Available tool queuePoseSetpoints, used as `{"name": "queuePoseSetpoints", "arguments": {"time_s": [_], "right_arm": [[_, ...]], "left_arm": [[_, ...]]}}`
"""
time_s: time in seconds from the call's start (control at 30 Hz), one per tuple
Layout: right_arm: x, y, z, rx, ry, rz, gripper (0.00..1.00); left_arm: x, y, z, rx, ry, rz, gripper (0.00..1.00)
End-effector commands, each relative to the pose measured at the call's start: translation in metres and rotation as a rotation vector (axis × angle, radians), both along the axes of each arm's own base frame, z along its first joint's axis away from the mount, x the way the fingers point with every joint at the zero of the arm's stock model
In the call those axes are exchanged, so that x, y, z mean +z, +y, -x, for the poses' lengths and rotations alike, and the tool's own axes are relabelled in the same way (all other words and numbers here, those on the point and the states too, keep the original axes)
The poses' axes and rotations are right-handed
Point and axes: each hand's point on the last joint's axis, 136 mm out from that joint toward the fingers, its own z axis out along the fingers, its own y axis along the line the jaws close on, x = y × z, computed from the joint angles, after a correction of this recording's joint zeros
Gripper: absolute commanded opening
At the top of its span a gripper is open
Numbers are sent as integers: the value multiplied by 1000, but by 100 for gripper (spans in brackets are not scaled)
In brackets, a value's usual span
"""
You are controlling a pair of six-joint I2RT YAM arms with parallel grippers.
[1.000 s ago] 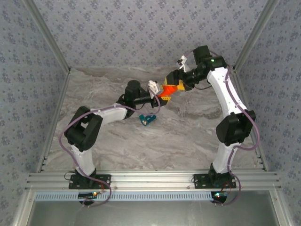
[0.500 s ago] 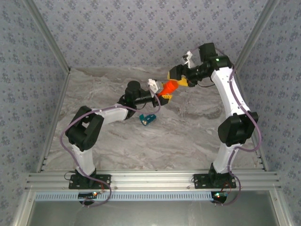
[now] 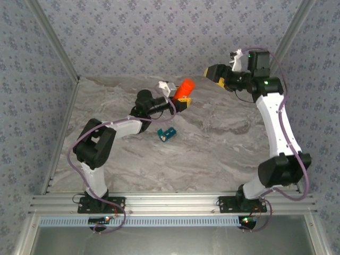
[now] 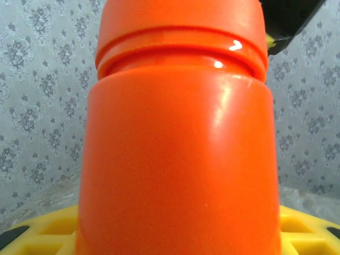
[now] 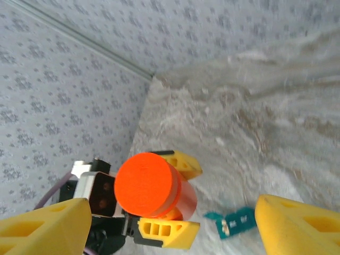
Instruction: Sort the pills into containers
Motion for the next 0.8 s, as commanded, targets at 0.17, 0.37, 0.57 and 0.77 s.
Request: {"name": "queuePoseSetpoints", "arguments": {"time_s": [0.17, 0.37, 0.57, 0.77], "right_arm": [[32, 12, -2, -71, -242, 96, 81], [22, 30, -4, -32, -250, 145, 81], [17, 46, -6, 21, -245, 142, 83], [14, 61, -8, 71, -236, 126, 83]], "left_arm": [[33, 0, -2, -40, 90, 117, 0], [46, -5, 2, -93, 106, 158, 0], [50, -7, 6, -108, 109, 158, 0], [48, -9, 11, -127, 110, 139, 0]]}}
